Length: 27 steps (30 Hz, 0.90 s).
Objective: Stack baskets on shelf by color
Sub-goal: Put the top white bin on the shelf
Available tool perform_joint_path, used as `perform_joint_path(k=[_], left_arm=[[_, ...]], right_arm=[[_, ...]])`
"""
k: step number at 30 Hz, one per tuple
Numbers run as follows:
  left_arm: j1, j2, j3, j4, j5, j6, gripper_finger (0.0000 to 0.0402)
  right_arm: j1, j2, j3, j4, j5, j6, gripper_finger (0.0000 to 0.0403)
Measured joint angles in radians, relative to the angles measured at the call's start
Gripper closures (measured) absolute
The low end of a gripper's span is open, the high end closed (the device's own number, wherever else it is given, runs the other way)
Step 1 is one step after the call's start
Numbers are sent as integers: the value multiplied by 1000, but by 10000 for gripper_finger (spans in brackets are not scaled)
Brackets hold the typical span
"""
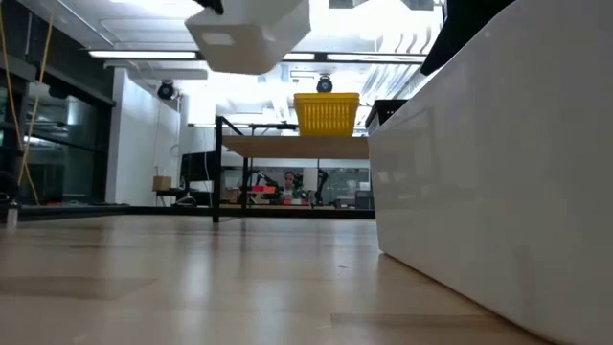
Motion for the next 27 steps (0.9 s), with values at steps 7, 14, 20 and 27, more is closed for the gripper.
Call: perform_joint_path(k=[7,14,20,27], left_arm=[[105,5,-151,169,53,-69,401],[187,3,-250,242,126,-133,401],[228,3,-279,272,146,-156,401],[225,51,-279,356,166,-156,401]], right_arm=[[0,0,0,0,0,12,403],[0,0,0,0,0,15,403],[0,0,0,0,0,15,403],[-1,0,0,1,0,15,403]])
